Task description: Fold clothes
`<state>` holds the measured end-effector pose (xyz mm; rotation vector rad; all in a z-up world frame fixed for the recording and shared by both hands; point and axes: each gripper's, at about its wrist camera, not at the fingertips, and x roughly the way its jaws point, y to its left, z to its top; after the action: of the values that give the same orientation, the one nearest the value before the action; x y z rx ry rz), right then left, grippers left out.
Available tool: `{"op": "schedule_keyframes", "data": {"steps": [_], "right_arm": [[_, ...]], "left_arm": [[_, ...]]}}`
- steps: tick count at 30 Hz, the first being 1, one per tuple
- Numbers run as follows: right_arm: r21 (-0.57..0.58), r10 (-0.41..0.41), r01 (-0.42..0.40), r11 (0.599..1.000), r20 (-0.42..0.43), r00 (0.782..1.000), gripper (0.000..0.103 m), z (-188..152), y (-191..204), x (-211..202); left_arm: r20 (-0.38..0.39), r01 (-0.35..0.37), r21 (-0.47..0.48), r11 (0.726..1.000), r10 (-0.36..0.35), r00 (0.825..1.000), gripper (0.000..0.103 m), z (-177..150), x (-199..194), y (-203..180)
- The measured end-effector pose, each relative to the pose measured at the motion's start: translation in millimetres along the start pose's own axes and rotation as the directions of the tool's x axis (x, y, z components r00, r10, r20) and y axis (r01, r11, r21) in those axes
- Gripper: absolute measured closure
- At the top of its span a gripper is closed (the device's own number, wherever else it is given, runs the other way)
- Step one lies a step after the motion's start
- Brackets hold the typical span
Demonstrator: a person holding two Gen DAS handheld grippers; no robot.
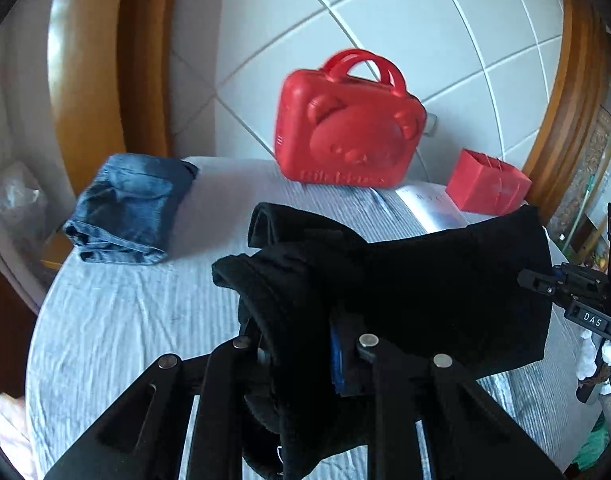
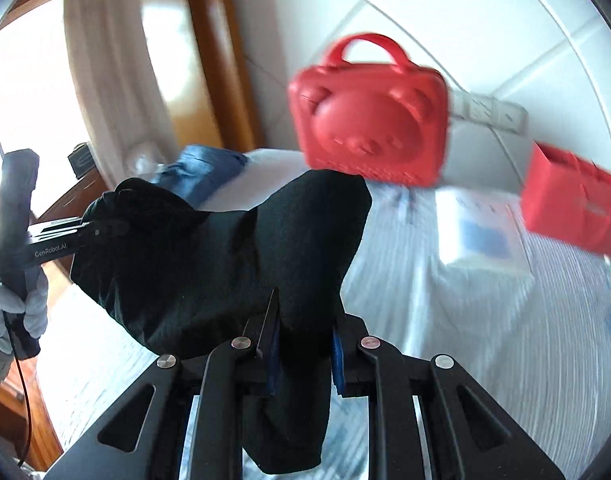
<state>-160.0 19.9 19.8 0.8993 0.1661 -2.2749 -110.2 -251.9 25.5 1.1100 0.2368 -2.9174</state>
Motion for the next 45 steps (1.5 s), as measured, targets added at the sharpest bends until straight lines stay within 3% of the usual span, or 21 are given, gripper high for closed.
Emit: {"op": "schedule_keyframes", "data": {"steps": [6, 11, 18, 22, 25, 26, 29, 31, 32, 34, 38, 41, 45], "right_arm": [[-0.075, 0.091, -0.087, 0.993, 0.044, 0.995, 0.084, 78.1, 87.1, 39.5], [-0.002, 0.12, -0.12, 0.993, 0.059, 0.991, 0.084, 136.7, 146.0, 112.5], [0.138, 0.123, -0.127, 0.982, 0.032, 0.992, 0.084, 199.7, 172.6, 225.7], [0.2, 0.118, -0.111, 0.974, -0.025, 0.993, 0.084, 218.3, 168.4, 295.2], [0.254, 0.105, -0.079, 0.964, -0.093, 0.99, 0.084, 210.5, 155.6, 348.6], [0.269, 0.096, -0.061, 0.961, -0.117, 0.988, 0.084, 205.7, 151.8, 364.3], [0.29, 0.054, 0.007, 0.957, -0.203, 0.978, 0.081, 182.8, 146.2, 404.4], [0.298, 0.04, 0.033, 0.954, -0.238, 0.97, 0.069, 169.8, 145.5, 419.8], [0.302, 0.025, 0.05, 0.952, -0.239, 0.971, 0.056, 166.2, 144.5, 422.3], [0.315, 0.01, 0.068, 0.947, -0.24, 0.971, 0.051, 164.2, 141.1, 421.0], [0.304, -0.055, 0.123, 0.945, -0.224, 0.973, 0.051, 170.3, 126.0, 398.8], [0.286, -0.052, 0.109, 0.952, -0.2, 0.979, 0.05, 170.1, 138.9, 373.0], [0.239, -0.059, 0.102, 0.966, -0.18, 0.982, 0.047, 167.2, 153.1, 352.4]], "left_arm": [[0.059, -0.111, -0.009, 0.994, 0.111, 0.992, 0.085, 43.7, -36.1, 98.2], [0.041, -0.186, 0.053, 0.981, 0.184, 0.982, 0.085, 105.5, -19.8, 190.8], [-0.01, -0.203, 0.094, 0.975, 0.205, 0.979, 0.085, 178.7, 60.8, 286.8], [-0.082, -0.166, 0.059, 0.984, 0.171, 0.982, 0.085, 186.9, 124.5, 335.1], [-0.153, -0.142, 0.028, 0.989, 0.145, 0.977, 0.084, 176.8, 180.3, 365.6], [-0.172, -0.139, 0.021, 0.99, 0.141, 0.975, 0.083, 170.0, 198.4, 372.1], [-0.203, -0.183, 0.035, 0.982, 0.187, 0.961, 0.066, 148.9, 240.0, 382.4], [-0.198, -0.21, 0.035, 0.977, 0.213, 0.957, 0.057, 139.0, 252.6, 386.6], [-0.193, -0.214, 0.028, 0.976, 0.215, 0.957, 0.056, 137.2, 252.1, 388.2], [-0.183, -0.231, 0.017, 0.973, 0.23, 0.956, 0.045, 136.4, 243.2, 390.9], [-0.107, -0.314, 0.032, 0.949, 0.316, 0.943, 0.043, 137.7, 195.8, 386.5], [-0.084, -0.276, 0.006, 0.961, 0.275, 0.958, 0.03, 131.3, 158.4, 370.5], [-0.065, -0.251, -0.004, 0.968, 0.25, 0.966, 0.029, 116.0, 129.4, 335.5]]}}
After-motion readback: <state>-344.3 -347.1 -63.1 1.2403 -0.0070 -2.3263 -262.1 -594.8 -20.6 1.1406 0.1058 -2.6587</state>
